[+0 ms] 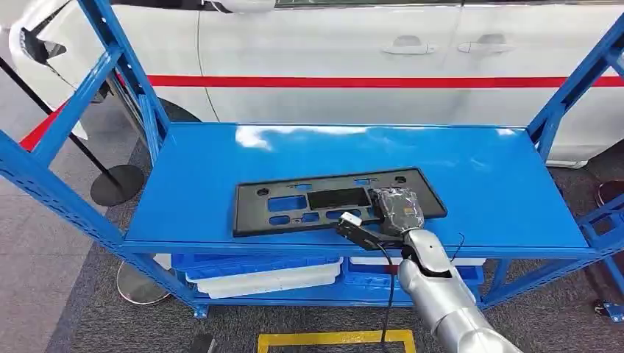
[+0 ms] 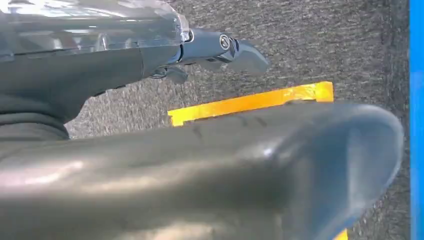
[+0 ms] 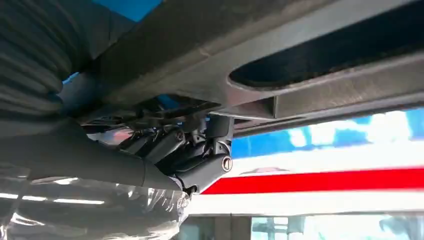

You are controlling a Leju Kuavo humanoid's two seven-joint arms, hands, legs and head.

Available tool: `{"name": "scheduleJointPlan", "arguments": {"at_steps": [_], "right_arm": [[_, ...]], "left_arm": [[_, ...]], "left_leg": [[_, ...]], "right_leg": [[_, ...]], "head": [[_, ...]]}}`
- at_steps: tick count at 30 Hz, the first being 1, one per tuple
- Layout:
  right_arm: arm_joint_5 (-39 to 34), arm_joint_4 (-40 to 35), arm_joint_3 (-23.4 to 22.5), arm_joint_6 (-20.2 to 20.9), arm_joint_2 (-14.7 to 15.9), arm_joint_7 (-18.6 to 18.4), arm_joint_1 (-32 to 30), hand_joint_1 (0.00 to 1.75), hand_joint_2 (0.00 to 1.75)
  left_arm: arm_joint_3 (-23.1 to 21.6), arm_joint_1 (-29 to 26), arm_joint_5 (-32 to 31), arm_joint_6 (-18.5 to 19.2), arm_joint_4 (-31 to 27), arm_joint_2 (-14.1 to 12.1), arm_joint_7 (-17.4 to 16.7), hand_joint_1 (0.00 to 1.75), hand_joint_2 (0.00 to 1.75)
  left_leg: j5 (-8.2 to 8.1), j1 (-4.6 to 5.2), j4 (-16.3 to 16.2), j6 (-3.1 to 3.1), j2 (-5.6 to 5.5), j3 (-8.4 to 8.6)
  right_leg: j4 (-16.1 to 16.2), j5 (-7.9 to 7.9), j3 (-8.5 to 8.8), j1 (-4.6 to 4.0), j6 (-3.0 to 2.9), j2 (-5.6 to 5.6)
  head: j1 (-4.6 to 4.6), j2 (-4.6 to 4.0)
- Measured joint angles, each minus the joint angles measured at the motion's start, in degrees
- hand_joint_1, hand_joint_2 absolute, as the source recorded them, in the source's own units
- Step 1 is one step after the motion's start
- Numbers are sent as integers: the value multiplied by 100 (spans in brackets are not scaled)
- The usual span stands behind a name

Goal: Take the parts from the cabinet and place them on the table.

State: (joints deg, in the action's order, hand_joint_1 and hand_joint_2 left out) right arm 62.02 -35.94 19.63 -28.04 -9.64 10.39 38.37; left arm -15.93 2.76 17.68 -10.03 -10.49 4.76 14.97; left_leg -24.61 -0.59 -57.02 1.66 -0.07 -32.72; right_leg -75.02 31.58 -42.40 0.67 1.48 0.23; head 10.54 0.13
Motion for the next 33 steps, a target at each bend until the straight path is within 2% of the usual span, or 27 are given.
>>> {"name": "scheduleJointPlan", "arguments": {"at_steps": [2, 3, 4, 6, 7, 9, 10, 12, 13, 14, 15, 16, 18, 19, 20, 22, 23, 24, 25, 27, 28, 29, 30, 31, 33], "right_arm": [[-831, -527, -122, 151, 4, 398, -157, 175, 175], [-1372, -919, -168, 291, 4, 548, -284, 175, 175], [-1916, -1345, -205, 407, 15, 669, -411, 175, 175], [-2848, -2307, -282, 653, 68, 703, -678, 175, 175], [-3060, -2720, -315, 737, 107, 648, -763, 175, 175], [-3205, -3327, -354, 804, 177, 605, -850, 175, 175], [-3311, -3535, -371, 802, 195, 657, -885, 175, 175], [-3818, -4057, -441, 791, 253, 893, -1034, 175, 175], [-4099, -4304, -472, 829, 311, 961, -1130, 175, 175], [-4472, -4645, -525, 905, 416, 992, -1225, 175, 175], [-4787, -4942, -601, 977, 525, 1016, -1284, 175, 175], [-5119, -5226, -702, 1074, 645, 1055, -1337, 175, 175], [-5704, -5727, -921, 1232, 900, 1220, -1434, 175, 175], [-5973, -5928, -1030, 1307, 1026, 1340, -1499, 175, 175], [-6298, -6129, -1155, 1392, 1162, 1478, -1566, 175, 175], [-6806, -6397, -1348, 1572, 1396, 1731, -1801, 175, 175], [-7040, -6532, -1424, 1680, 1484, 1888, -1911, 175, 175], [-7189, -6652, -1507, 1759, 1577, 2055, -2016, 175, 175], [-7303, -6742, -1582, 1837, 1621, 2182, -2104, 175, 175], [-7558, -6878, -1729, 2046, 1729, 2340, -2254, 175, 175], [-7706, -6919, -1786, 2131, 1749, 2410, -2365, 175, 175], [-7857, -6943, -1845, 2199, 1755, 2458, -2484, 175, 175], [-7990, -6974, -1910, 2242, 1755, 2510, -2607, 175, 175], [-8075, -7007, -1965, 2249, 1755, 2535, -2705, 175, 175], [-8095, -7086, -2072, 2192, 1755, 2592, -2861, 175, 175]], "left_arm": [[0, -2, 7, -22, 0, 2, 22, 0, 0], [0, 2, 11, -33, 0, 2, 35, 0, 0], [2, 8, 13, -44, 0, 2, 50, 0, 0], [2, -4, 35, -63, 0, 2, 70, 0, 0], [2, -21, 55, -63, 0, 2, 76, 0, 0], [2, -44, 101, -68, 0, 0, 81, 0, 0], [2, -43, 96, -72, 0, 2, 87, 0, 0], [2, -35, 96, -77, 0, 0, 83, 0, 0], [2, -35, 98, -83, 0, 0, 74, 0, 0], [2, -41, 105, -94, 0, 0, 63, 0, 0], [2, -57, 105, -101, 0, 0, 59, 0, 0], [2, -66, 107, -109, 0, 0, 57, 0, 0], [2, -69, 105, -140, 2, -13, 65, 0, 0], [2, -69, 103, -155, 4, -31, 92, 0, 0], [4, -70, 111, -175, 7, -33, 153, 0, 0], [22, -76, 229, -201, 7, -37, 281, 0, 0], [39, -82, 262, -205, 7, -46, 341, 0, 0], [65, -89, 310, -205, 7, -44, 378, 0, 0], [88, -84, 317, -216, 7, -46, 411, 0, 0], [125, -74, 332, -293, 7, -46, 428, 0, 0], [142, -76, 345, -308, 7, -46, 439, 0, 0], [159, -78, 402, -332, 7, -46, 446, 0, 0], [173, -83, 435, -354, 7, -46, 448, 0, 0], [195, -88, 455, -361, 7, -44, 448, 0, 0], [256, -85, 520, -358, 7, -46, 406, 0, 0]], "left_leg": [[-28, -3, -16, -36, -2, 33], [-50, -2, -38, -60, -3, 37], [-79, 50, -88, -99, -10, 5], [-81, 43, -87, -135, -20, -26], [-74, 34, -68, -172, -20, -25], [-158, 12, -116, -239, -15, -31], [-338, 14, -360, -263, -14, -128], [-797, -13, -1275, -307, -13, -536], [-949, -13, -1695, -318, -13, -740], [-967, -12, -1924, -320, -12, -864], [-838, -12, -1827, -311, -12, -832], [-591, -12, -1464, -294, -12, -672], [-64, -9, -436, -224, -13, -180], [-134, 6, -217, -184, -22, -39], [-134, 36, -94, -163, -25, -1], [-151, 50, -132, -121, -30, -22], [-132, 45, -97, -90, -31, -11], [-85, -26, -7, -35, -19, 47], [-71, -7, 27, 3, -18, 71], [-72, 0, 26, 30, -9, 68], [-75, 1, 25, 35, -9, 68], [-76, 0, 19, 35, -11, 68], [-81, -5, 16, 31, -16, 72], [-79, -6, -2, 19, -20, 74], [-120, -13, -71, -28, -38, 71]], "right_leg": [[961, -516, 473, 15, -19, -11], [1491, -714, 737, 19, -39, -24], [1653, -642, 798, -23, -56, -20], [1635, -657, 749, -16, -118, -22], [1629, -654, 743, -36, -154, -22], [1704, -700, 776, 16, -240, -32], [1715, -701, 775, 23, -274, -27], [1713, -692, 776, 8, -299, -22], [1709, -685, 775, 0, -302, -28], [1702, -677, 776, -4, -299, -33], [1694, -666, 779, -5, -287, -32], [1681, -653, 787, -6, -279, -30], [1662, -615, 828, -6, -249, -26], [1666, -605, 833, -14, -226, -29], [1644, -601, 810, -29, -194, -24], [1675, -614, 825, -16, -124, -26], [1696, -621, 844, -23, -88, -24], [1672, -573, 843, -22, -54, -20], [1502, -438, 783, -15, -39, -18], [644, 16, 369, 3, -6, -14], [200, 182, 149, 11, 16, -15], [-91, 237, -3, 20, 34, -16], [-86, 140, -18, 42, 51, -19], [201, -70, 105, 71, 64, -20], [1256, -585, 643, 123, 88, -28]], "head": [[0, 0], [0, -2], [0, 0], [2, 0], [0, 0], [2, 0], [4, -2], [4, 0], [4, -2], [4, 0], [4, 0], [4, 0], [4, -2], [2, -2], [2, -2], [4, 0], [0, -2], [0, 0], [0, 0], [0, 0], [2, 0], [2, 0], [0, 0], [2, 0], [0, -2]]}}
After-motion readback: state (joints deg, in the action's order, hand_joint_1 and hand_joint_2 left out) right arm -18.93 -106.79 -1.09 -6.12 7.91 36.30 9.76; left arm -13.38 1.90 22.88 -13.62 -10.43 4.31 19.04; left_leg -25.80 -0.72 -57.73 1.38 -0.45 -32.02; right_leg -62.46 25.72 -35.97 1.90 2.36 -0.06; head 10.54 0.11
